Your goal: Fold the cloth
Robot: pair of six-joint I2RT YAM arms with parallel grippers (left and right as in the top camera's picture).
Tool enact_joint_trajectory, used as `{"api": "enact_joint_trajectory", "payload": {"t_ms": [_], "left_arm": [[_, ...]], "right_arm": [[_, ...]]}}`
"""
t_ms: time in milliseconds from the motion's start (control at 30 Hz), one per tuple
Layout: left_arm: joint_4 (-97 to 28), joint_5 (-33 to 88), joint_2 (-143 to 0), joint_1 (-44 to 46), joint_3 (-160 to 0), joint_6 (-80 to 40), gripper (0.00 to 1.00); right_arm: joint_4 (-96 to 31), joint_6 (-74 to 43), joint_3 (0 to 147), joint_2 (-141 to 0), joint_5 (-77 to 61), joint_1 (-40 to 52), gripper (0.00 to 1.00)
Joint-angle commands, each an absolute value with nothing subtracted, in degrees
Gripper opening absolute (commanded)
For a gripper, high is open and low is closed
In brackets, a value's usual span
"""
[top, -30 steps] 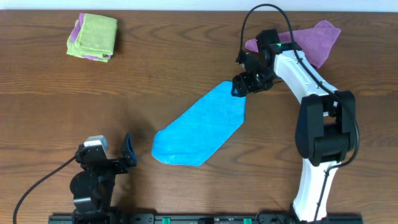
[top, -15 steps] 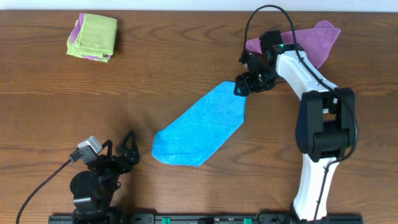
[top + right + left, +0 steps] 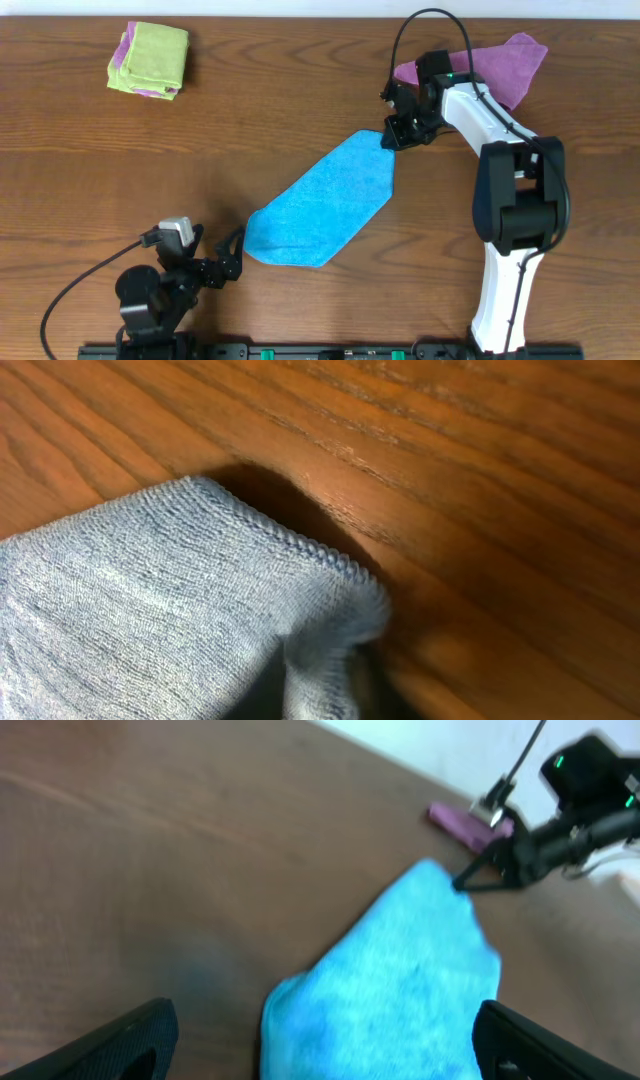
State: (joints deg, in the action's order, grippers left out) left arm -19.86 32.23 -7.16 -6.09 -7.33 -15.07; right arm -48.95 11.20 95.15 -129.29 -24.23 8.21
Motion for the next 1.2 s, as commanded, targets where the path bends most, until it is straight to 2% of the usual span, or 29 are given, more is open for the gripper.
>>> {"api": "enact_joint_trajectory", "payload": {"t_ms": [0,167,333,700,900,1067,1100,1133,1167], "left_arm": [[-20.1,35.0,-11.7,-5.8,-6.2,-9.4,0.95],[-20.1,36.1,-18.5,-5.8,-7.7,-5.1,0.95],[-21.5,35.8,-23.6,-5.8,-11.3,-1.0,0.95],[-24.9,35.8,-26.1,-5.8,-17.1,1.1,0.95],[-25.0,35.8,-26.1,-5.8,-19.0,1.1,0.95],[-25.0,35.8,-26.1,-5.8,-19.7,1.1,0.95],[-24.8,35.8,-26.1,-5.8,-19.9,1.1,0.95],[-24.7,35.4,-26.1,-5.8,-20.1,1.1,0.95],[-24.6,35.4,-26.1,-5.8,-20.3,1.2,0.95]], "right_arm": [[-48.8,10.7,94.9,-130.7,-25.2,8.3,0.01],[-52.1,10.3,98.2,-130.7,-26.6,8.3,0.01],[-59.8,10.8,108.2,-130.7,-25.5,8.1,0.01],[-75.7,7.8,141.7,-130.7,-3.5,7.8,0.01],[-81.1,6.6,158.8,-130.7,-5.1,11.4,0.01],[-87.0,6.9,160.1,-130.8,-14.7,20.0,0.01],[-89.0,8.7,158.8,-130.9,-18.0,23.2,0.05],[-90.6,12.0,157.4,-130.9,-20.3,26.3,0.39],[-91.6,14.7,156.4,-130.9,-20.5,28.8,0.67]]}}
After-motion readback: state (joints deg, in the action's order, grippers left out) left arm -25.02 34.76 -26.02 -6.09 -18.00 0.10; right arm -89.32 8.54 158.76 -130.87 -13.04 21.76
